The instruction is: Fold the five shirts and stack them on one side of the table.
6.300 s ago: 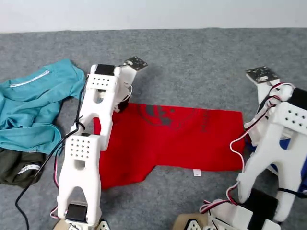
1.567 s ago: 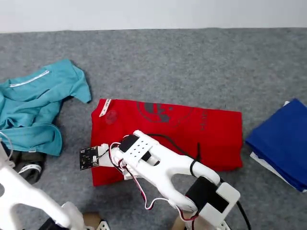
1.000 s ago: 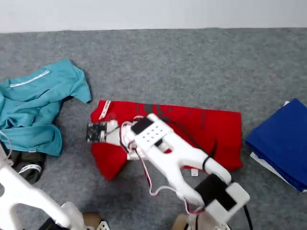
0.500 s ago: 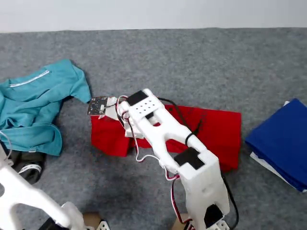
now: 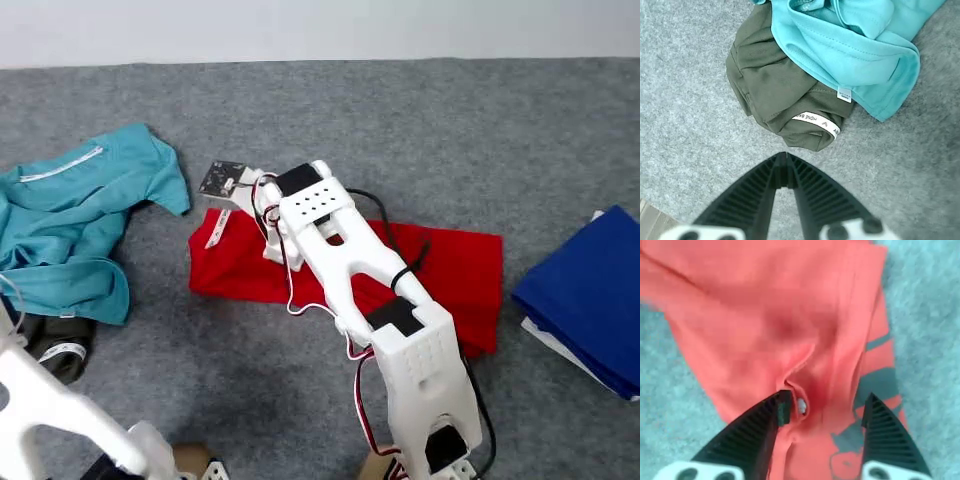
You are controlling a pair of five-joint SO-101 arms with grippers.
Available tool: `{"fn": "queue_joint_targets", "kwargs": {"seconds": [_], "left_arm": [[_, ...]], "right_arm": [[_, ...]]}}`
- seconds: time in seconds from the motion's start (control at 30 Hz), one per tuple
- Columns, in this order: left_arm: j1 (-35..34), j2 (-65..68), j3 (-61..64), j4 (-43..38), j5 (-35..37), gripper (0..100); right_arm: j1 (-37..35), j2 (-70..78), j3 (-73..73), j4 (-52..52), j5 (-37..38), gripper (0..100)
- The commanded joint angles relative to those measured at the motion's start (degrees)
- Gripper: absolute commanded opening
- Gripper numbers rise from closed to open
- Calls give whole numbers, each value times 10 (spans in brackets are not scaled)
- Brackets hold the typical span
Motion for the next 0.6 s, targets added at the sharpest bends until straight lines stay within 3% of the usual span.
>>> {"fn": "queue_joint_targets", "kwargs": {"seconds": [0.0,0.27,0.57], "left_arm": [[-1,-13,-2,-9,-11,4],[-1,-15,-2,-9,-11,4],[0,-18,-6,-6,-36,4]], "right_arm": [[6,-27,-30,25,-6,246],[4,-76,-30,35,-7,241],[-24,-178,-30,35,-7,122]]}}
